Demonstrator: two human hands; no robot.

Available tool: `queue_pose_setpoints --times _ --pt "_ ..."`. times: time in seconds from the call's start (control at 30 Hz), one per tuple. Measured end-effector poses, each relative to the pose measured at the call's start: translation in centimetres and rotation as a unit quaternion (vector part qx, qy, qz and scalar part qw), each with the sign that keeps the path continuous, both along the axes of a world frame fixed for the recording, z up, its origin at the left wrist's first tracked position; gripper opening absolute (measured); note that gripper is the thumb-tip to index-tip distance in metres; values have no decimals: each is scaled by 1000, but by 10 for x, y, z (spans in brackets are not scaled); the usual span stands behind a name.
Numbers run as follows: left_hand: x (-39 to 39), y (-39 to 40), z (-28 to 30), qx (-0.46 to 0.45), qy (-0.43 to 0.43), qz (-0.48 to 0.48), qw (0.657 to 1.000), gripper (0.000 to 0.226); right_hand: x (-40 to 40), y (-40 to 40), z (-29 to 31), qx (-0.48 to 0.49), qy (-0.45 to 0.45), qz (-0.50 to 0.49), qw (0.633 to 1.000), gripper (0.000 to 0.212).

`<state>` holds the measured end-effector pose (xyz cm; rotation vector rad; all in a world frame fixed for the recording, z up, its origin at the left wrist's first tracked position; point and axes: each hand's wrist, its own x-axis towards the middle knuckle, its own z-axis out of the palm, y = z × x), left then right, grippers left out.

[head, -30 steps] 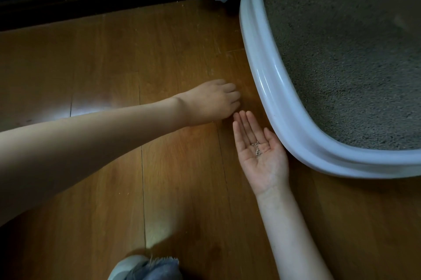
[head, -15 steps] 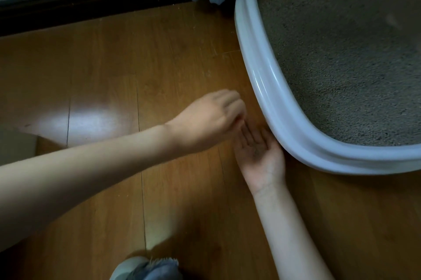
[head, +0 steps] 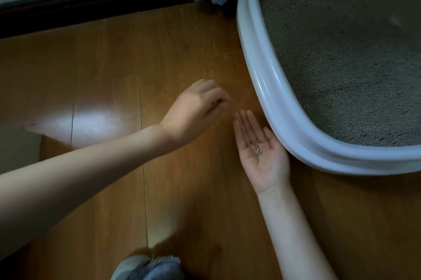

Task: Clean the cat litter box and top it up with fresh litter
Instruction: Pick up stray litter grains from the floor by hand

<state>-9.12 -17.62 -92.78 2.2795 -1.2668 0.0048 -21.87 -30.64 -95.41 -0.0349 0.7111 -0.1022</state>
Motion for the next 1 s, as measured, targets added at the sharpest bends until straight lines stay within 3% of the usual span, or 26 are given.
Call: queue_pose_setpoints --times 0.13,0.33,0.57,0.83,0.9,1.0 --pt "13 19 -24 106 31 -1 994 11 -3 -3 5 3 -33 -5 999 48" --pt "9 14 -31 124 14 -40 991 16 -2 0 9 6 -35 -3 999 48" --pt "11 5 -29 119 -71 -101 985 15 -3 0 7 10 -36 -5 999 48" --pt "7 -7 -24 183 -183 -164 952 2 -1 0 7 6 -27 -6 1000 49" --pt "8 -6 -29 205 -194 -151 947 6 -1 0 8 0 -24 -5 1000 49" --pt "1 -3 -26 156 -126 -77 977 20 -1 0 7 -10 -16 -7 1000 48"
